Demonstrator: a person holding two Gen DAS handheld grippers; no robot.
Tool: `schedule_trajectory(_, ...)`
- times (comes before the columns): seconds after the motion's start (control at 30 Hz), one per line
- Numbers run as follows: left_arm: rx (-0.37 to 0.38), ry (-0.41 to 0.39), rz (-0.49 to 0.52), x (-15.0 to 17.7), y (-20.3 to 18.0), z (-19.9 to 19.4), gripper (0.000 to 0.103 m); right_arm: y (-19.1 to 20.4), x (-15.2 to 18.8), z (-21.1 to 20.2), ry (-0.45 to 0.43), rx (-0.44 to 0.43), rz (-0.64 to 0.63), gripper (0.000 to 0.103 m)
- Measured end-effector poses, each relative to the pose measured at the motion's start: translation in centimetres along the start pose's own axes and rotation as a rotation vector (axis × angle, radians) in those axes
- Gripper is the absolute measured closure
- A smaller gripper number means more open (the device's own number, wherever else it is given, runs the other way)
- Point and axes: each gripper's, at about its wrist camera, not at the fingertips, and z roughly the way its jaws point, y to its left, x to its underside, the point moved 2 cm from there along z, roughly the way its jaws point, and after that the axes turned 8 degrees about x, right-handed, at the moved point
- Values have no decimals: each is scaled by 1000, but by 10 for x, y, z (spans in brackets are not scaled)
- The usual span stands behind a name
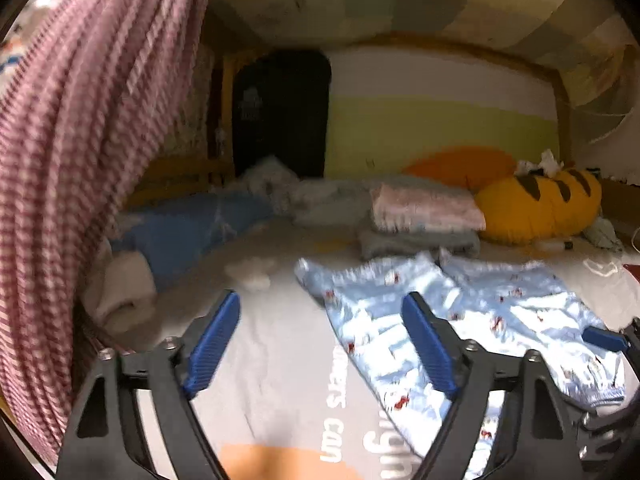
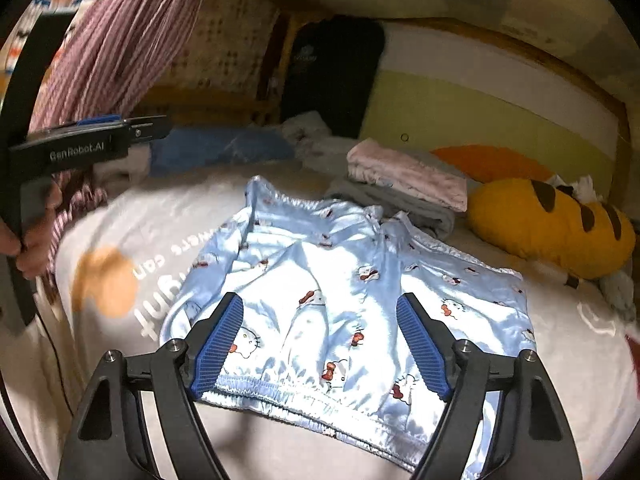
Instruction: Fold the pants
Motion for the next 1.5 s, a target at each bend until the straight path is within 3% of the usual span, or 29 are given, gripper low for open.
schedule_trajectory(0.1, 46, 107, -7, -14, 7, 27, 37, -18, -18, 15, 10, 10, 30, 24)
schedule_trajectory(0.27, 42, 104, 5, -60, 21, 74, 37, -61, -79, 60, -12, 23, 191, 28)
schedule_trajectory(0.37, 59, 142, -52, -76, 33, 109, 38, -75, -109, 91, 9, -9, 244, 29)
schedule_trajectory(0.47, 51, 165, -83, -75, 43, 136, 40, -87, -133, 134, 54, -44, 296, 35)
schedule_trajectory(0.63, 9, 219, -50, -64, 52, 174, 40, -90, -158, 215, 167, -108, 292, 41)
schedule_trajectory(0.73, -11, 211, -48, -66, 57, 191, 40, -82, -160, 271, 282, -169, 264, 47)
schedule_trajectory(0.9, -25, 220, -30, -65, 71, 212, 40, -73, -141, 353, 470, -198, 237, 50)
schedule_trajectory(1.07, -42, 252, -20, -55, 79, 223, 40, -67, -116, 399, 548, -202, 224, 51)
schedule_trajectory(1.1, -32, 258, -31, -54, 79, 225, 40, -66, -112, 405, 555, -199, 225, 52)
schedule_trajectory(1.17, -20, 261, -40, -54, 78, 229, 40, -65, -106, 412, 547, -201, 239, 74)
schedule_trajectory(1.2, -14, 260, -42, -54, 77, 230, 40, -65, -104, 414, 528, -210, 259, 89)
schedule_trajectory(1.23, -8, 259, -43, -54, 76, 231, 40, -67, -104, 414, 505, -214, 278, 96)
schedule_trajectory(1.37, 18, 277, -59, -50, 75, 239, 40, -79, -105, 406, 388, -158, 317, 98)
schedule_trajectory(1.5, 45, 317, -111, -42, 77, 251, 40, -93, -102, 408, 369, -36, 296, 98)
